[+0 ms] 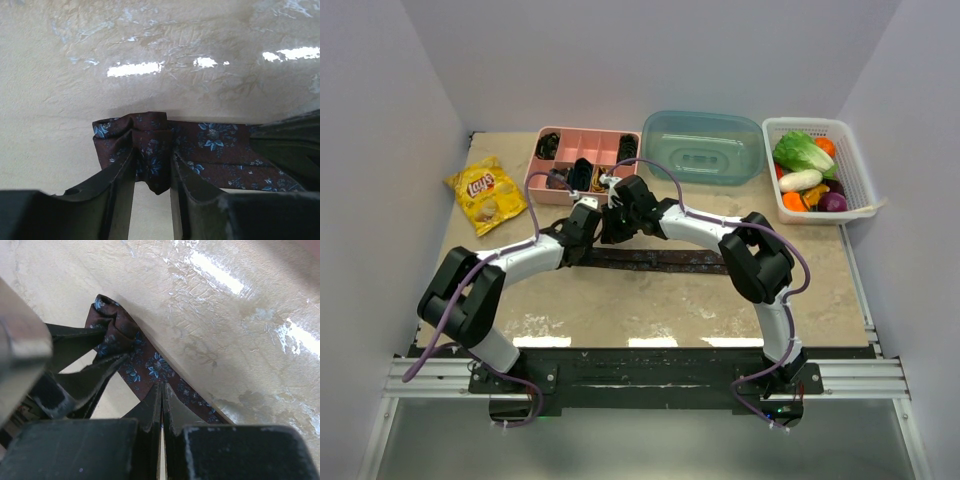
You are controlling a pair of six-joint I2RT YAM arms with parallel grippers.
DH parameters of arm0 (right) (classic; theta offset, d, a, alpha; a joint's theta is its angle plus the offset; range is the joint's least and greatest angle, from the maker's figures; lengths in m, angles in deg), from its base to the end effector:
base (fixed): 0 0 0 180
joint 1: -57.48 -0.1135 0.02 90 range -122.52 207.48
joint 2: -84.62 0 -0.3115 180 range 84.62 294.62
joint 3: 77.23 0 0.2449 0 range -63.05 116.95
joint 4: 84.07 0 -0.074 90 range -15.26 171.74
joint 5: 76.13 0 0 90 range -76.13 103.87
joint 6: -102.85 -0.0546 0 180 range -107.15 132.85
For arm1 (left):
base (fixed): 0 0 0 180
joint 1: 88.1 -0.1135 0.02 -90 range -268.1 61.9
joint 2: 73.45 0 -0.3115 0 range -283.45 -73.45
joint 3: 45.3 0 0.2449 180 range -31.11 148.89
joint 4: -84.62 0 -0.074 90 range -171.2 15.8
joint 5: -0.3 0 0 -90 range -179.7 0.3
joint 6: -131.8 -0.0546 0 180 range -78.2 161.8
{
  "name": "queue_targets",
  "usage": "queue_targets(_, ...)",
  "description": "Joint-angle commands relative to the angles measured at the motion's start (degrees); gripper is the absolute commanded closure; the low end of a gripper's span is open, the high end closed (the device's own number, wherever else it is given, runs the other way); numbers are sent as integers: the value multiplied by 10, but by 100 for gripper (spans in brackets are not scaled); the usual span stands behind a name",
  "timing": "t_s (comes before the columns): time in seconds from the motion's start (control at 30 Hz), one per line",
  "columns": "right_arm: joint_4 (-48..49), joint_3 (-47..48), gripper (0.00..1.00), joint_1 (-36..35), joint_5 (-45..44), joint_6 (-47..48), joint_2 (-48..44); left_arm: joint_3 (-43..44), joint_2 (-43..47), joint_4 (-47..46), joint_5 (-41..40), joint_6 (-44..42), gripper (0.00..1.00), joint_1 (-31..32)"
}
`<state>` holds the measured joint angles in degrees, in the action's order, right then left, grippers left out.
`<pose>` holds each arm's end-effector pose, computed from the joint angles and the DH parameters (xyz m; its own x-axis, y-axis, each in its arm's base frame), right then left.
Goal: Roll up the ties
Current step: Roll the tie at the center of the board.
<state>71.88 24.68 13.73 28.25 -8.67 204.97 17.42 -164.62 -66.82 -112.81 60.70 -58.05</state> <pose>0.3542 0.3578 0.2191 -0.7482 -0.2243 -0.6245 -0.5672 0.7045 0.4266 0.2785 -0.1363 0.2041 -0.7761 0.1048 -0.6218 0.0256 0.9905 0.1351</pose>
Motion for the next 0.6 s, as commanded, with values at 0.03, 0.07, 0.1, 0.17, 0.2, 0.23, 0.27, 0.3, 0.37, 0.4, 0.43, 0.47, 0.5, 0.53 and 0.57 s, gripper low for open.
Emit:
queue_targets(0.03,-3,9,100,1,-7,10,-9,6,16,-6,26,-10,57,5)
queue_targets(0.07,-4,9,100,2,-7,11,-8,3,20,-8,29,-10,55,5)
queue_targets(0.1,-4,9,100,1,-6,10,-7,2,22,-11,35,-11,55,5)
queue_targets(0.17,-4,8,100,2,-5,10,-7,-3,32,-17,42,-10,53,5)
queue_targets(0.2,-3,8,100,2,-5,11,-7,-5,35,-24,50,-10,53,5)
queue_targets(0.23,-3,7,100,2,-6,10,-7,-6,42,-29,54,-10,53,5)
queue_targets(0.27,-4,6,100,2,-7,12,-8,-11,45,-32,59,-9,53,5)
queue_targets(0.3,-3,6,100,2,-7,11,-7,-12,48,-38,67,-8,53,5)
queue_targets(0.37,-5,5,100,2,-9,13,-9,-14,58,-43,70,-6,53,5)
queue_targets(0.4,-6,4,100,2,-9,13,-8,-17,61,-46,73,-4,53,5)
queue_targets(0.43,-6,3,100,2,-10,13,-9,-17,64,-46,73,-5,54,5)
queue_targets(0.47,-5,3,100,2,-9,13,-9,-16,64,-48,74,-4,54,5)
queue_targets(0.5,-5,3,100,2,-8,13,-8,-16,61,-50,79,-6,55,5)
queue_targets(0.53,-5,3,100,2,-8,13,-8,-16,58,-50,81,-6,55,5)
queue_targets(0.57,-3,3,100,2,-7,13,-7,-16,55,-54,83,-5,56,5)
